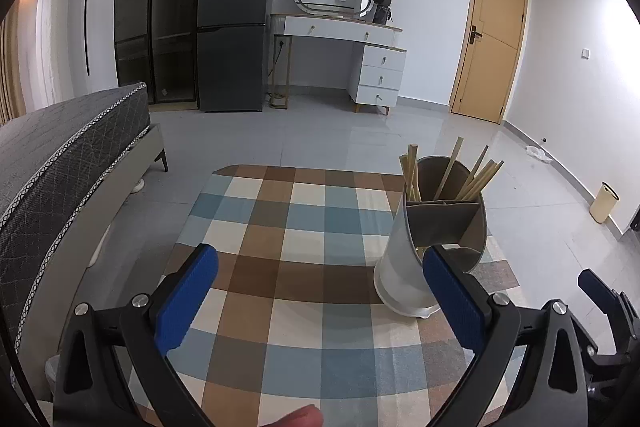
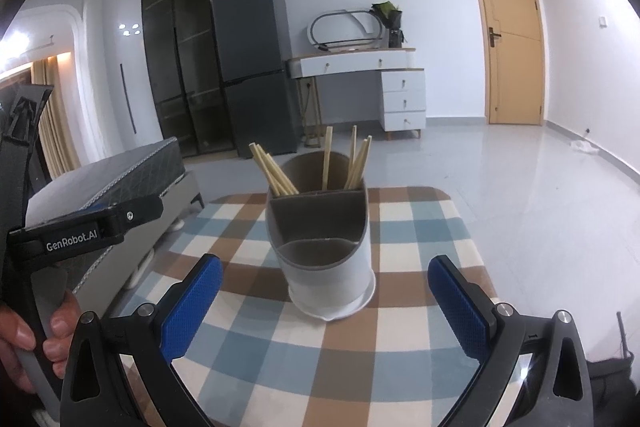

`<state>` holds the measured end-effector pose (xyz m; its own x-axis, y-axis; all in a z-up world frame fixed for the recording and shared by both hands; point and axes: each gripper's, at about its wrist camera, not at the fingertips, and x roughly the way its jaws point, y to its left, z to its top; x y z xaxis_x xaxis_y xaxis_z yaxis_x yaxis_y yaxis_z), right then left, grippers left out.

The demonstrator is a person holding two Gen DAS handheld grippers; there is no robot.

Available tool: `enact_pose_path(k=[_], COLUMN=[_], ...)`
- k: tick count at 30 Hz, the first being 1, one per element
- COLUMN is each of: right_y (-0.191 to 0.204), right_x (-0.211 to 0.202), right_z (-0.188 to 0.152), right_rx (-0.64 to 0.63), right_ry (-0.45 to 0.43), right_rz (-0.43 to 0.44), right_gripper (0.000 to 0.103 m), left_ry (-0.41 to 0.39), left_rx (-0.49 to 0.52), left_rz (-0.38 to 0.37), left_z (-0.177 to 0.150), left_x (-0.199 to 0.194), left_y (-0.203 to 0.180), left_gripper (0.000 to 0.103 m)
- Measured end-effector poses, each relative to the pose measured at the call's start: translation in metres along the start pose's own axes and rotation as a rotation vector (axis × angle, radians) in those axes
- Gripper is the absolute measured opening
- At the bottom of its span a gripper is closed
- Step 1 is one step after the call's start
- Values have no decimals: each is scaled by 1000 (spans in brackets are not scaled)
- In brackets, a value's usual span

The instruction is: Organize utensils

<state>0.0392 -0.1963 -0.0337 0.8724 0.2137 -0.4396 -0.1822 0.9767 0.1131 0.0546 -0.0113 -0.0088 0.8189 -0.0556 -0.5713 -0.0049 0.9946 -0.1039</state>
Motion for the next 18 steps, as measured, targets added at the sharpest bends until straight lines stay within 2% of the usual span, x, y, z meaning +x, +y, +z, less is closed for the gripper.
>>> enact_pose_path(k=[18], right_y=[1], right_x=[4], right_z=[-2], right_rx=[-11], right_ry=[5], right_rz=[-5], right_gripper=[103], left_ry=[18], left_rx=[-23], left_rz=[-4], left_z=[-1], left_x=[4], left_y=[4], left_gripper=[100])
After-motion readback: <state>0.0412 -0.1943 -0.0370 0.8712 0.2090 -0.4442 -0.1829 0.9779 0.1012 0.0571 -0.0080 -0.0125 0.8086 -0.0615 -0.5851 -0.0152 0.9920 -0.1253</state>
